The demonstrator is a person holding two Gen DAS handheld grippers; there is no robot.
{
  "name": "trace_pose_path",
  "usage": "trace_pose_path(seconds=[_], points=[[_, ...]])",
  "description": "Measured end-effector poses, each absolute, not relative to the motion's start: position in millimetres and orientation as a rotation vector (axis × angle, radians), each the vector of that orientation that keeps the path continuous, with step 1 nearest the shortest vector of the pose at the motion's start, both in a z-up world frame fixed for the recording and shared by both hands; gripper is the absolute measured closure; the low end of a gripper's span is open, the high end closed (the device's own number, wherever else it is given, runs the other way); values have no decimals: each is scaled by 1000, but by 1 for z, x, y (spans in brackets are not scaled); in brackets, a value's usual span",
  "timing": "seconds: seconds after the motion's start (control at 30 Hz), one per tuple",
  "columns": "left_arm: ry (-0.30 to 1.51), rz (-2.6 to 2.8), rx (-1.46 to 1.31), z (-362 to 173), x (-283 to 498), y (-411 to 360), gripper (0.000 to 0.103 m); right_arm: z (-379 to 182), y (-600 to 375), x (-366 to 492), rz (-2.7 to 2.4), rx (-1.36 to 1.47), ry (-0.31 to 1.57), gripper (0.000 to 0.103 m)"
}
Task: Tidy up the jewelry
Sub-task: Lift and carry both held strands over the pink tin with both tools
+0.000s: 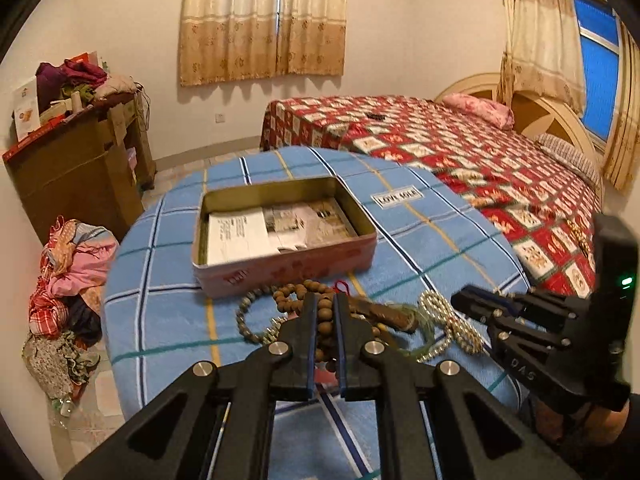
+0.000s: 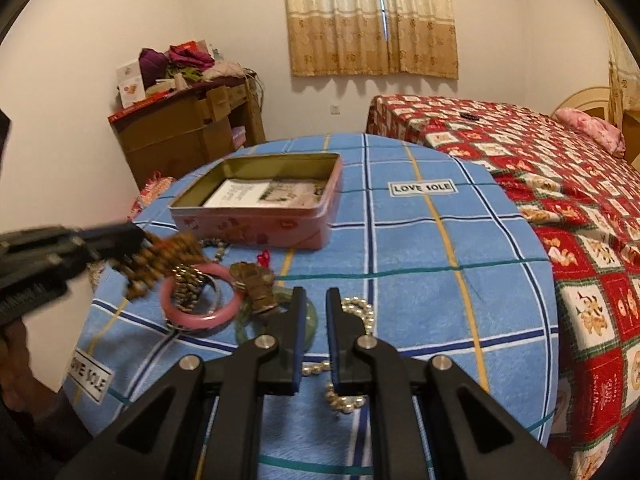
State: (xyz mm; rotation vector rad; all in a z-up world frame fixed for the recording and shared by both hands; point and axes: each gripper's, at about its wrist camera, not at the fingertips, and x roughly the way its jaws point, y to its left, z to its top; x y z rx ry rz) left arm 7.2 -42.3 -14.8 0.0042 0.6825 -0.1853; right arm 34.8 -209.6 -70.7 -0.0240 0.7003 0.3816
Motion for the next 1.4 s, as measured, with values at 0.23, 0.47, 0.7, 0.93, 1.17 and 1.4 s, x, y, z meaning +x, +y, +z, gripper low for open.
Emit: trace_pose_path(seconds=[0.23,0.47,0.7,0.93,1.17,1.4], points=[[682,-162,-33,-20,16,-26,96,-90,-208,55,330,-19,793,64],[687,-167,-54,-27,19,-20,96,-110,-206,63,260,-90,879,69],[666,-173,-70,-21,17,-12,96,-105,-195,52,287,-177,835,89],[628,-156,-75,-7,29,0,96,-66,-201,61,292,-146,754,95],[618,-160,-63,0,45,4,96,-41,-199,82,303,-136,700,95],[607,-160,-48,6,61,10,96,-36,-202,95,304,-134,712,95]])
